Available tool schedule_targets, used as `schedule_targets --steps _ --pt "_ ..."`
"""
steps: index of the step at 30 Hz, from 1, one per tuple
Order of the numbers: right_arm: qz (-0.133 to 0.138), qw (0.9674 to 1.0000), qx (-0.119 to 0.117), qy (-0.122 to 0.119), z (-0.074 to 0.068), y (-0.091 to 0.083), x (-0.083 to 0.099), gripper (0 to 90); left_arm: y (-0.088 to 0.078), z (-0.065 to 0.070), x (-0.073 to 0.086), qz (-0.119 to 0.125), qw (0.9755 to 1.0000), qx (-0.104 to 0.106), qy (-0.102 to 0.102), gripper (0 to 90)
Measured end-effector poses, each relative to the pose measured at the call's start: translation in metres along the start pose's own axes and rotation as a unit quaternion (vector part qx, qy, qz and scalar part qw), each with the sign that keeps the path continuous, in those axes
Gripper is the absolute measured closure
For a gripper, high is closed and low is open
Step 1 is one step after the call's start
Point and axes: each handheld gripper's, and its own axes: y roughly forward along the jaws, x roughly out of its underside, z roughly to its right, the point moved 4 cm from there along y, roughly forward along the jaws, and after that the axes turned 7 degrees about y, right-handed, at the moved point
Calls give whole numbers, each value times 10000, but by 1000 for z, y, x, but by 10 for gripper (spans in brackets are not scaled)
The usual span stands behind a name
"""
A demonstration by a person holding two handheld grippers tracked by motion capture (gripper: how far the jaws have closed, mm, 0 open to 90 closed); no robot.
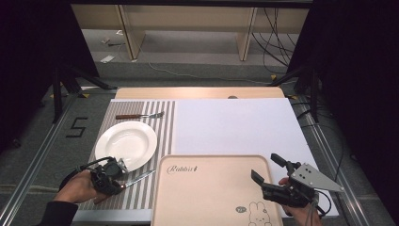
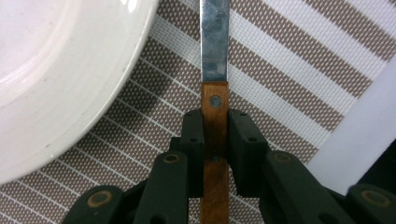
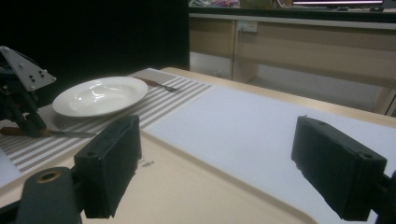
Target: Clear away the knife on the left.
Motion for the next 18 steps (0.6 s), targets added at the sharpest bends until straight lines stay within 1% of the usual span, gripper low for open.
schedule_targets --steps 2,5,10,11,12,15,18 --pt "3 10000 0 1 0 0 0 169 -4 0 0 79 9999 30 -65 768" --pt "0 10000 0 3 0 0 0 169 -9 3 0 186 9997 106 -103 769" --pt "1 10000 -6 -6 0 0 0 169 -13 8 1 176 9996 193 -97 769" --pt "5 10000 -5 -5 0 0 0 169 -14 8 1 189 9996 186 -87 769" --pt "-2 10000 0 -1 0 0 0 169 -15 9 0 225 9995 179 -134 769" --pt "3 10000 -5 -4 0 0 0 169 -19 9 0 280 9994 129 -174 769" --pt "-1 10000 -8 -7 0 0 0 169 -23 12 -1 420 9987 165 -234 769"
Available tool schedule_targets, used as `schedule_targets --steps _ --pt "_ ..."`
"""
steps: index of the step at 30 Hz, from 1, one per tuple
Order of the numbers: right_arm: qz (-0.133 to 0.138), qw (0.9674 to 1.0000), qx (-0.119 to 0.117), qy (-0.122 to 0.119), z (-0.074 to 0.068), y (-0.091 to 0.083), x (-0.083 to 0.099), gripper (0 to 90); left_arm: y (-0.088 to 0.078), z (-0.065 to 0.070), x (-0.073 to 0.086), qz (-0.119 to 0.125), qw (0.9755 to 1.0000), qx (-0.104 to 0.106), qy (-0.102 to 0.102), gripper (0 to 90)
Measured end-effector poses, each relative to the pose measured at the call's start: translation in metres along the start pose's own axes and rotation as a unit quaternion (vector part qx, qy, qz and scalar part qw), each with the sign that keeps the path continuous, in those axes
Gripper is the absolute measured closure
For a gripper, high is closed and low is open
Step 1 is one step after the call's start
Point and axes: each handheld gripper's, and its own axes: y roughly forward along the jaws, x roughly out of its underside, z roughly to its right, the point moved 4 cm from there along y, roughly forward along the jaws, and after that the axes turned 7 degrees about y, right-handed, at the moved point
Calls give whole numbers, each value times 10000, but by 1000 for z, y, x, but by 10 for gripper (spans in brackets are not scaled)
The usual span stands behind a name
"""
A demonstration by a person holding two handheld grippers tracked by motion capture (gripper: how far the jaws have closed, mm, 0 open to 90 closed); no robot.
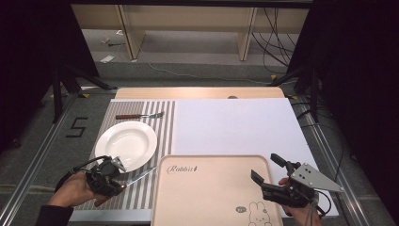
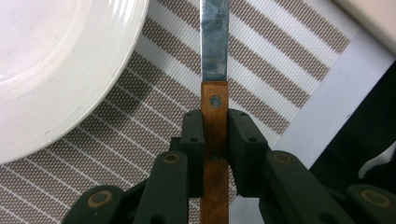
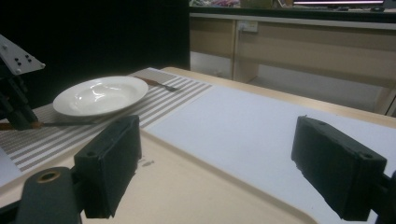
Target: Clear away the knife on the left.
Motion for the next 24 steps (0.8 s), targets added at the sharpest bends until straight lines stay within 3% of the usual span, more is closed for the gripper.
schedule_targets --steps 9,13,18,24 --pt "-1 10000 5 3 0 0 0 169 -8 7 -9 289 9995 -4 -103 768" --pt "-2 10000 5 2 0 0 0 169 -9 11 -14 446 9988 113 -150 768" --pt "1 10000 2 -2 0 0 0 169 -8 16 -20 322 9994 43 -103 768" --pt "-27 9999 26 94 3 1 1 169 -10 21 -25 405 9991 48 -107 768"
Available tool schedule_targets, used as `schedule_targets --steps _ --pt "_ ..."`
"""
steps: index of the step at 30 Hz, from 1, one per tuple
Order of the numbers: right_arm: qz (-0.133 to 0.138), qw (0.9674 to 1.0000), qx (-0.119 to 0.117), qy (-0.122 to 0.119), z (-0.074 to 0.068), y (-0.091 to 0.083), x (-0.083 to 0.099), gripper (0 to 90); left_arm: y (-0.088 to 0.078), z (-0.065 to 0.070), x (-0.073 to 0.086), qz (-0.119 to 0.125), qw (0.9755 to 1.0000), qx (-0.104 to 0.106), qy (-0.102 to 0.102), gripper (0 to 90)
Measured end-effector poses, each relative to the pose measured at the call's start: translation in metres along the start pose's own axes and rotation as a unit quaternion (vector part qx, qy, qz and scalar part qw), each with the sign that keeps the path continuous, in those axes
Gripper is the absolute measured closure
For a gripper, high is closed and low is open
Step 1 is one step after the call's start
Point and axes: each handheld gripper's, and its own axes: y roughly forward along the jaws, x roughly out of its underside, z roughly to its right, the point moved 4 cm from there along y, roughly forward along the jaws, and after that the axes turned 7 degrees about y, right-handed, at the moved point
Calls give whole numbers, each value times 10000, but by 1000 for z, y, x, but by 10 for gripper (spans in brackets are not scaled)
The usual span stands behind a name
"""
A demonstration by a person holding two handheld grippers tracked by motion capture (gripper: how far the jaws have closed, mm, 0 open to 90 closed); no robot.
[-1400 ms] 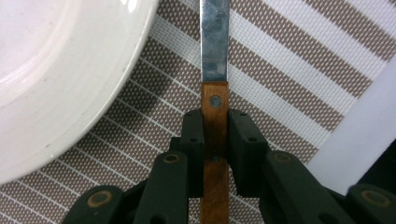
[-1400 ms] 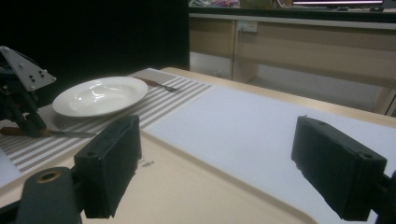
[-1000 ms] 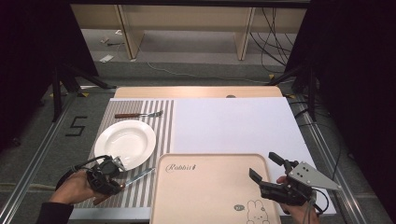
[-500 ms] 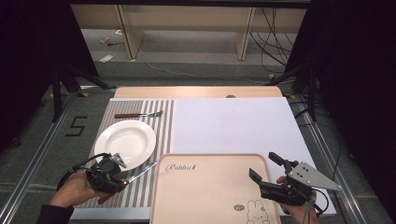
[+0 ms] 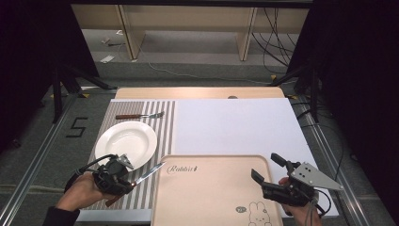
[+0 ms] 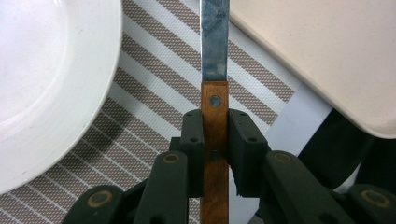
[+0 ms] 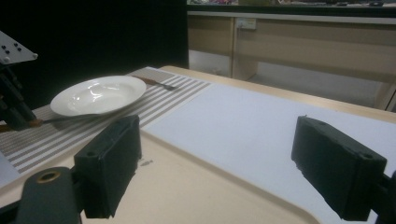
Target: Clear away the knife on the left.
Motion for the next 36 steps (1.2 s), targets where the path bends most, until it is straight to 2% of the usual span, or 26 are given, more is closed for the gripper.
schedule_targets --steps 3,12,14,18,21,24,28,33,36 --pt "27 10000 -31 -55 -2 -2 -1 169 0 2 -2 31 10000 26 -2 768" --pt "18 10000 -49 -33 -2 -1 0 169 -5 14 -15 357 9993 122 -5 768" --pt "-2 10000 -31 -35 -2 0 0 169 -5 15 -16 342 9993 134 45 768" --pt "16 10000 -58 -49 -3 0 0 169 -3 19 -21 378 9992 141 -31 768" --pt "14 10000 -51 -49 -2 0 0 169 -3 22 -24 425 9989 215 -35 768" --pt "19 10000 -53 -48 -3 -1 0 169 -3 25 -28 429 9989 174 -53 768" --pt "18 10000 -53 -58 -3 -1 0 169 -2 30 -34 449 9987 232 -48 768" --pt "15 10000 -50 -48 -3 0 0 169 4 36 -39 461 9983 313 -180 768" --pt "15 10000 -45 -58 -3 -1 0 169 7 39 -43 417 9984 324 -178 768"
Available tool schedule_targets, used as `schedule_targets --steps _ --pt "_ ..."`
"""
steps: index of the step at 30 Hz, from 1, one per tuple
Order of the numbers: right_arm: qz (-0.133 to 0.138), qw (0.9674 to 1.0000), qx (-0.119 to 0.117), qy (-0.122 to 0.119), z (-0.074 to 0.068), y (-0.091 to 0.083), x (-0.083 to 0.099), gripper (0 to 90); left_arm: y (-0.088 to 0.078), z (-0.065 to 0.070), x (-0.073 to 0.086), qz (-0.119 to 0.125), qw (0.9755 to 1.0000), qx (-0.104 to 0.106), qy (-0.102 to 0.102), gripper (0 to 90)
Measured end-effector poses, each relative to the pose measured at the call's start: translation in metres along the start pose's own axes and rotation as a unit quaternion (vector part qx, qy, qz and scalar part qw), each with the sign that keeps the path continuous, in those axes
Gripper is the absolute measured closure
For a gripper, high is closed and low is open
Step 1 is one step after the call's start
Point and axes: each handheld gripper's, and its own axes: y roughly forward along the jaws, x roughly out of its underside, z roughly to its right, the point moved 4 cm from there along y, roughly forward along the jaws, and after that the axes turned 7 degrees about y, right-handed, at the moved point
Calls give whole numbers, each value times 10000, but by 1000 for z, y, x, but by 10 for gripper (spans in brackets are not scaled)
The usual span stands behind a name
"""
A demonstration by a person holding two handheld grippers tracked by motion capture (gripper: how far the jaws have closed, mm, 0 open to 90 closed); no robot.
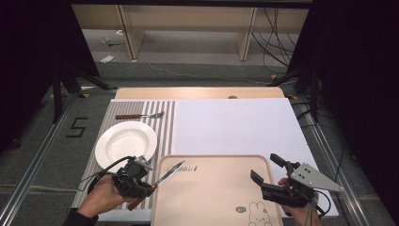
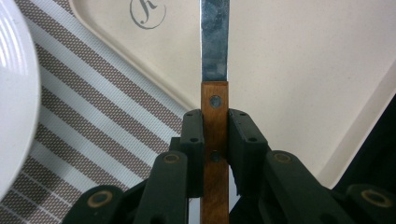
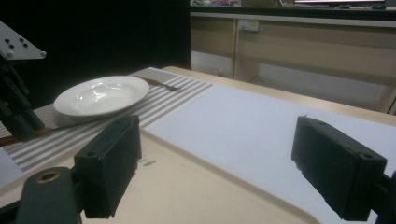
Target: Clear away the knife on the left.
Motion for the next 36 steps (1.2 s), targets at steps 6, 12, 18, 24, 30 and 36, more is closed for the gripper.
schedule_targets --steps 6,12,18,24,30,36 --pt "-10 10000 -6 -3 0 0 0 169 7 8 -8 5 9999 8 106 768" --pt "-5 10000 2 4 0 0 0 169 13 16 -13 -27 9999 55 149 768" --pt "-9 10000 3 2 0 0 0 170 19 20 -19 13 9999 80 78 768" --pt "-18 10000 -15 -6 0 0 0 170 29 28 -29 -38 9998 179 102 767" --pt "8 10000 -4 -15 0 -1 -1 170 41 35 -37 -128 9994 269 147 768" --pt "3 10000 -8 -19 0 -1 -1 170 44 34 -39 -42 9993 368 -26 767"
